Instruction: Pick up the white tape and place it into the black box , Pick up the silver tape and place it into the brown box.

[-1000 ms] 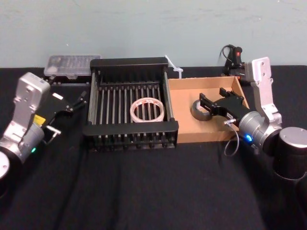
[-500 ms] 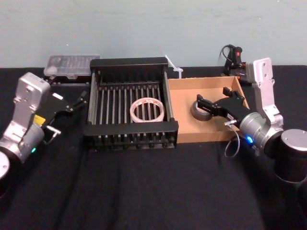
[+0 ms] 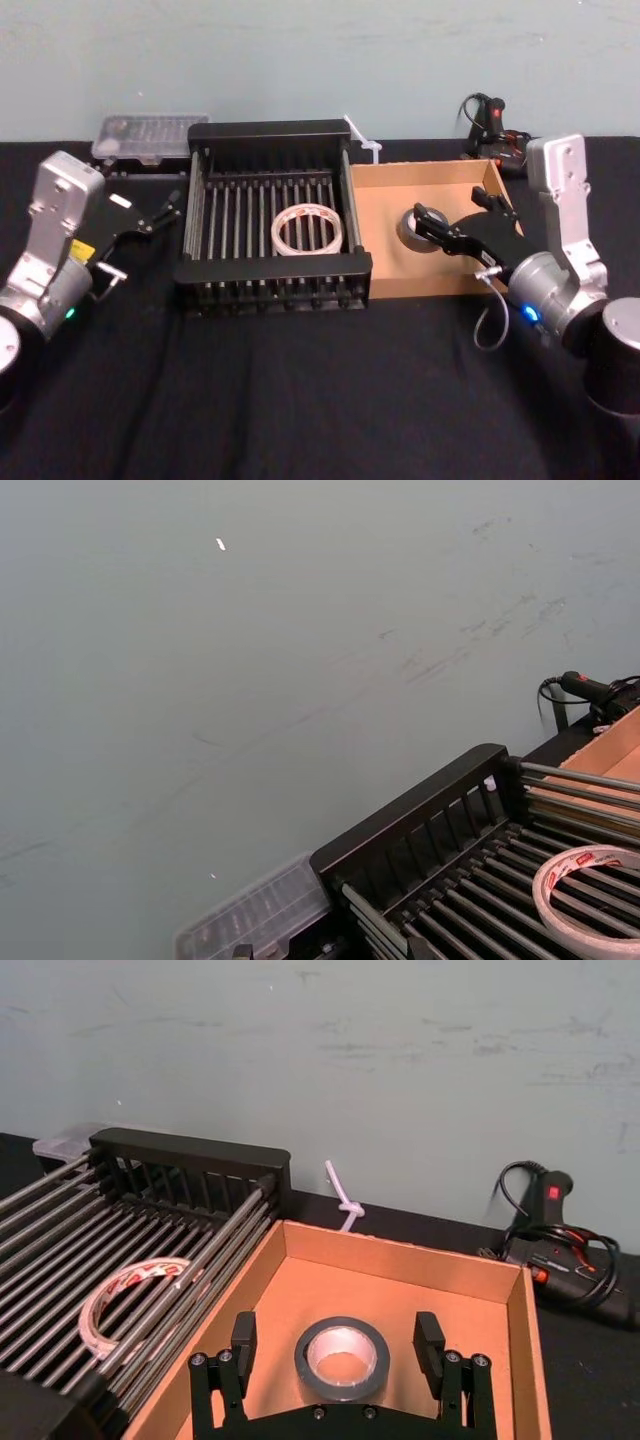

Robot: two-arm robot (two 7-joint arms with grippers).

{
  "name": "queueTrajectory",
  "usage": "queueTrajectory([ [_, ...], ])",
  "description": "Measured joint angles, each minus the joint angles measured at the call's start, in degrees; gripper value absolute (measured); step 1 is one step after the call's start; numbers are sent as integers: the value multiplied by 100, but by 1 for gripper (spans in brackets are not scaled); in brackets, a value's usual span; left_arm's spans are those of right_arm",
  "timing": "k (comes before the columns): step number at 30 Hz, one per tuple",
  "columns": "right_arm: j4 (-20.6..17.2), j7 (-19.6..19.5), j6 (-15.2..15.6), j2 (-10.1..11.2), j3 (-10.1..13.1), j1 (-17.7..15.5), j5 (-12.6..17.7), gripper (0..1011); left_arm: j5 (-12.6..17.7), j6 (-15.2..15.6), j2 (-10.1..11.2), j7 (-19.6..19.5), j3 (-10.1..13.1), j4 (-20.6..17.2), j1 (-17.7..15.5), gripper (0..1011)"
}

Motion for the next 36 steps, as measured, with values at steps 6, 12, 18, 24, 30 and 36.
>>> queueTrajectory([
  [6, -428, -131, -174, 11, 82, -402, -99, 1002, 0, 0, 0, 0, 0, 0, 0, 1001],
  [12, -797, -219, -466, -12, 184, -835, -190, 1002, 0, 0, 0, 0, 0, 0, 0, 1001],
  [18, -1018, -247, -683, -44, 272, -1167, -224, 1002, 0, 0, 0, 0, 0, 0, 0, 1001],
  [24, -1143, -306, -932, -115, 410, -1493, -273, 1002, 0, 0, 0, 0, 0, 0, 0, 1001],
  [30, -1183, -330, -992, -159, 485, -1625, -323, 1002, 0, 0, 0, 0, 0, 0, 0, 1001],
  [36, -1236, -337, -1053, -199, 532, -1741, -418, 1002, 0, 0, 0, 0, 0, 0, 0, 1001],
])
